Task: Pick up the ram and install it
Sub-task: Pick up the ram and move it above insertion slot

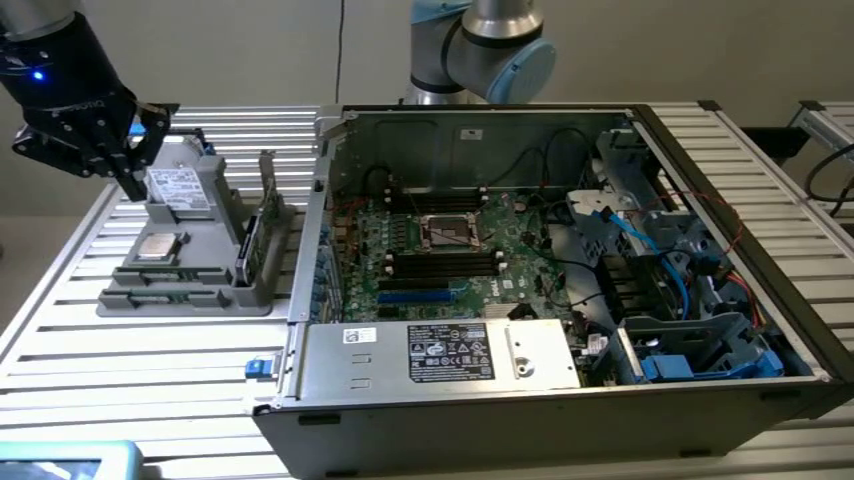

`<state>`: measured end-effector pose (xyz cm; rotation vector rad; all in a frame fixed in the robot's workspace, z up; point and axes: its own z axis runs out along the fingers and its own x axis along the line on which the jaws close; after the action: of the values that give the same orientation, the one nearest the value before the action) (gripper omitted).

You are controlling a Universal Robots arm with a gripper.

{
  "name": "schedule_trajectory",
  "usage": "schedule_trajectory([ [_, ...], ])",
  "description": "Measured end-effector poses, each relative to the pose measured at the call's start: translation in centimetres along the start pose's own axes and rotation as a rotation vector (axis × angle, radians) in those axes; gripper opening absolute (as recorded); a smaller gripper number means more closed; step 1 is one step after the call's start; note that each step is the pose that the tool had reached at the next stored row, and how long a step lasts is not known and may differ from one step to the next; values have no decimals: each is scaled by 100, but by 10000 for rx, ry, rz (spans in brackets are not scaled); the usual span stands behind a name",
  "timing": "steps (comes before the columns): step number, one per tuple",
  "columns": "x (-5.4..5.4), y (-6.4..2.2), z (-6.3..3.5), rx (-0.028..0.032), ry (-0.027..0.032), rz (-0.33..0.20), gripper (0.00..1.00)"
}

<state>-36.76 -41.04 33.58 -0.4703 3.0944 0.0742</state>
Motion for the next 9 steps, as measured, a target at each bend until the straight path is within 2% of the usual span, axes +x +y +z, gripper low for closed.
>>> schedule_trajectory([
  [9, 0, 0, 4, -29, 75, -1650, 11],
])
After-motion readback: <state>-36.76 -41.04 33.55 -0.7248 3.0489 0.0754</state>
